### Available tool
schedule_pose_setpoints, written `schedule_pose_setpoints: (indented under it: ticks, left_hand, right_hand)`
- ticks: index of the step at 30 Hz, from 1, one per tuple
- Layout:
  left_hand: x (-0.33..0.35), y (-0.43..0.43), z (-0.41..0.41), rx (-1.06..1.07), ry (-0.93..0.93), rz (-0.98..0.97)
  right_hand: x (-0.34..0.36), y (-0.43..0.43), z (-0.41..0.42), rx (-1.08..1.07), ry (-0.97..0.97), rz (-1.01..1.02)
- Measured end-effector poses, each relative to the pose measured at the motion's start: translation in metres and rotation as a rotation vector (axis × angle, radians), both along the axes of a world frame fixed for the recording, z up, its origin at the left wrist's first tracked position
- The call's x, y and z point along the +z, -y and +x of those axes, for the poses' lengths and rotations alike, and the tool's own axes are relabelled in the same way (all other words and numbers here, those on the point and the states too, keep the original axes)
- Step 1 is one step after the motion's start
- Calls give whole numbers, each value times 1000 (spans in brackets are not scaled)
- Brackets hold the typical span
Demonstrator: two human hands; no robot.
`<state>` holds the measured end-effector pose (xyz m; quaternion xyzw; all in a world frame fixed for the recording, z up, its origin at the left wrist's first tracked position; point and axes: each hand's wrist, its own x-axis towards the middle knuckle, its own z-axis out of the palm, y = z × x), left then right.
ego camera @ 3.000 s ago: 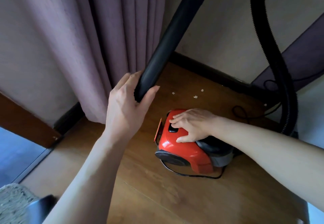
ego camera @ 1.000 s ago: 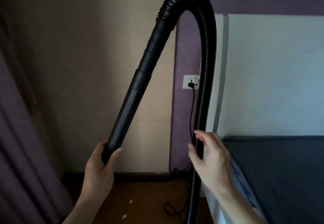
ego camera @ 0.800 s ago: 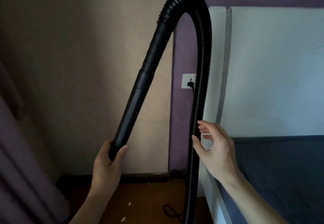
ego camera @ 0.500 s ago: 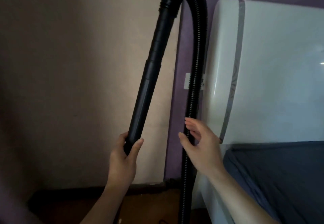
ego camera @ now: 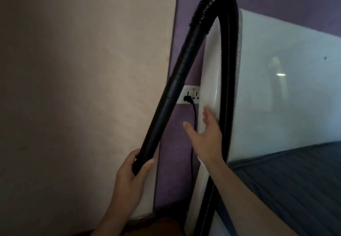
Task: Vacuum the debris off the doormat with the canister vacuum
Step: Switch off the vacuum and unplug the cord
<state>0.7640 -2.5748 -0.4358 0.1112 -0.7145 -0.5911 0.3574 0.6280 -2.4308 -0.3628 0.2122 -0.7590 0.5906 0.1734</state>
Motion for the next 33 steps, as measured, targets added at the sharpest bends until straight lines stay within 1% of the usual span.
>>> schedule_pose_setpoints:
  ticks: [3,7,12,16,19,23,27,29,33]
  left_hand:
    - [-8,12,-11,-23,5,0]
    - [-12,23,-22,-23,-10,34]
    - [-5,27,-35,-64,-98,57]
    - [10,27,-47,-117,-155,73]
    - [15,29,-53,-146,-169,91]
    - [20,34,-57,-159,-176,109]
    - [22,40,-59,-149,-162,130]
    - [21,45,-60,-130,-158,133]
    - [15,54,-58,-85,-147,158]
  right_hand:
    - [-9,-15,-8,-104,-36,22]
    - [-12,-6,-9,-115,-110,83]
    - [4,25,-36,-137,-205,201]
    - [19,40,-58,-181,-225,346]
    - [27,50,-72,-215,-214,390]
    - [34,58,-79,-296,-145,341]
    - [35,67,-80,-380,-133,245]
    - [34,69,-79,-362,-106,189]
    - [33,70,-86,-239,-26,122]
